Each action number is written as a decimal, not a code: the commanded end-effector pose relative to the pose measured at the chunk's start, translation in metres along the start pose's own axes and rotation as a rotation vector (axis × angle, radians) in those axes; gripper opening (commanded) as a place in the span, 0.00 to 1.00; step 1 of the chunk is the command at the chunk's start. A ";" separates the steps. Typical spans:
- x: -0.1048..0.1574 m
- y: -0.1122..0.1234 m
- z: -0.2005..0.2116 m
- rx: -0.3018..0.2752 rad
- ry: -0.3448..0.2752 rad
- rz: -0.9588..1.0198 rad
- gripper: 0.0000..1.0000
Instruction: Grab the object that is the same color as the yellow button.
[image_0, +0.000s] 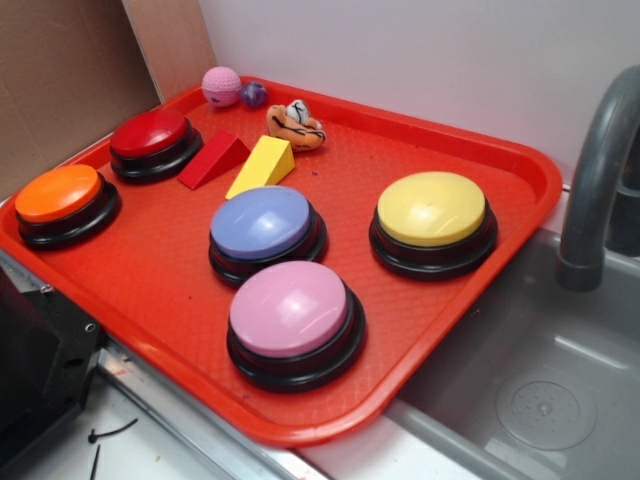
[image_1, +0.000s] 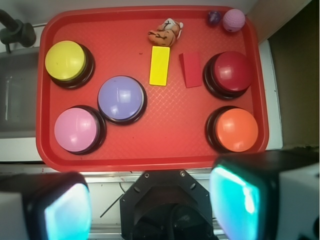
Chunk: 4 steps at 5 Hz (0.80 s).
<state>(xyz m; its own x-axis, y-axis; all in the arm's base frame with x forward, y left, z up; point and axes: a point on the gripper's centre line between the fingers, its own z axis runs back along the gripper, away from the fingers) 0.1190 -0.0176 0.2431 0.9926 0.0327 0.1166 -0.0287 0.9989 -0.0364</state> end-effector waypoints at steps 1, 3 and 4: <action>0.000 0.000 0.000 0.000 0.000 0.000 1.00; 0.026 0.003 -0.024 0.020 -0.066 0.096 1.00; 0.049 0.012 -0.045 0.039 -0.101 0.199 1.00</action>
<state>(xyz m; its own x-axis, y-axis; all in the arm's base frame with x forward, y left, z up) 0.1739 -0.0072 0.1931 0.9552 0.2362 0.1782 -0.2358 0.9715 -0.0238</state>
